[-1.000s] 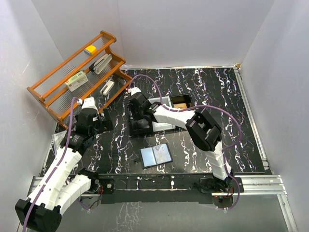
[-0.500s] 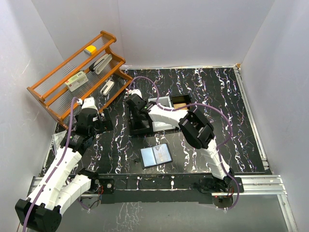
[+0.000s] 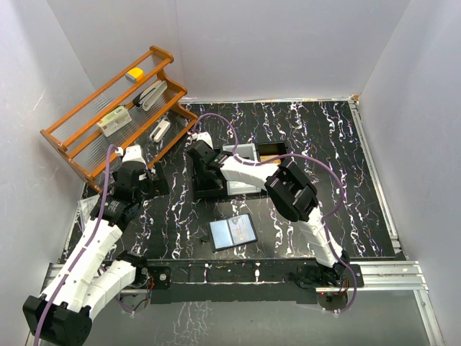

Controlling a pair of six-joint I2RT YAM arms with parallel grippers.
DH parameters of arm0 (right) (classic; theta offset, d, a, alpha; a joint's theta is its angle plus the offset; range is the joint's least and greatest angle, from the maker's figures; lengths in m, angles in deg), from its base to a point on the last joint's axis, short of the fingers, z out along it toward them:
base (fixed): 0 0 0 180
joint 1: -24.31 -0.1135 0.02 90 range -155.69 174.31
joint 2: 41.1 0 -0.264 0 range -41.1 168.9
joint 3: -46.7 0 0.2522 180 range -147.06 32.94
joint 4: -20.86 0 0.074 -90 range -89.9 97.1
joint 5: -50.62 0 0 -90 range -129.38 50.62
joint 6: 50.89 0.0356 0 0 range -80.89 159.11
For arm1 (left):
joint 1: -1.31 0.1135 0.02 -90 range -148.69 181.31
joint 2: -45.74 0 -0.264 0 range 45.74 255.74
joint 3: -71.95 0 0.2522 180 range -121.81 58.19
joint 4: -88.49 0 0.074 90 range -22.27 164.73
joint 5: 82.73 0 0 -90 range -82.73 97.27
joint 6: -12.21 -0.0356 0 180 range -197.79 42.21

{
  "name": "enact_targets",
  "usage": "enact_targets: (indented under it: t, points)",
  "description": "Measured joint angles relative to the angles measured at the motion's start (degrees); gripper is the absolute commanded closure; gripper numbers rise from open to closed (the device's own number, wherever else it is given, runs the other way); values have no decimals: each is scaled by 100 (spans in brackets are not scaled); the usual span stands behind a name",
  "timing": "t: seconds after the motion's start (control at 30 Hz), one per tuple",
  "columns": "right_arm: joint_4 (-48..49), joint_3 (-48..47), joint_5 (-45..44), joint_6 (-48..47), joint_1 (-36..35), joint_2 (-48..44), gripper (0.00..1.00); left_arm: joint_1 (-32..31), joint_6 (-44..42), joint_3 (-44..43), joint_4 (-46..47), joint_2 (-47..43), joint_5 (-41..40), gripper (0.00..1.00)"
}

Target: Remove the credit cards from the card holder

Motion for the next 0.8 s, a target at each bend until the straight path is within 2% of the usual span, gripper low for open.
enact_targets:
  t: [0.13, 0.23, 0.4, 0.47, 0.53, 0.6, 0.8]
  points:
    - [-74, -2, 192, -7, 7, -68, 57, 0, 0, 0, 0, 7, 0, 1]
    - [-212, 0, 282, -31, 9, -225, 46, 0, 0, 0, 0, 7, -2, 1]
    - [-223, 380, 352, -72, 9, -1047, 37, 0, 0, 0, 0, 2, 7, 1]
    - [-184, 678, 350, -74, 9, -1532, 25, 0, -2, 0, 2, 0, 26, 1]
    - [-92, 1147, 210, -52, 4, -2124, 4, 0, -7, 0, 2, -15, 61, 1]
    - [24, 1829, -31, -22, 9, -2874, 2, 0, -9, 0, 7, -39, 125, 1]
    - [623, 4015, -422, 302, 50, -5202, 2, 0, -87, 136, 205, -85, 713, 1]
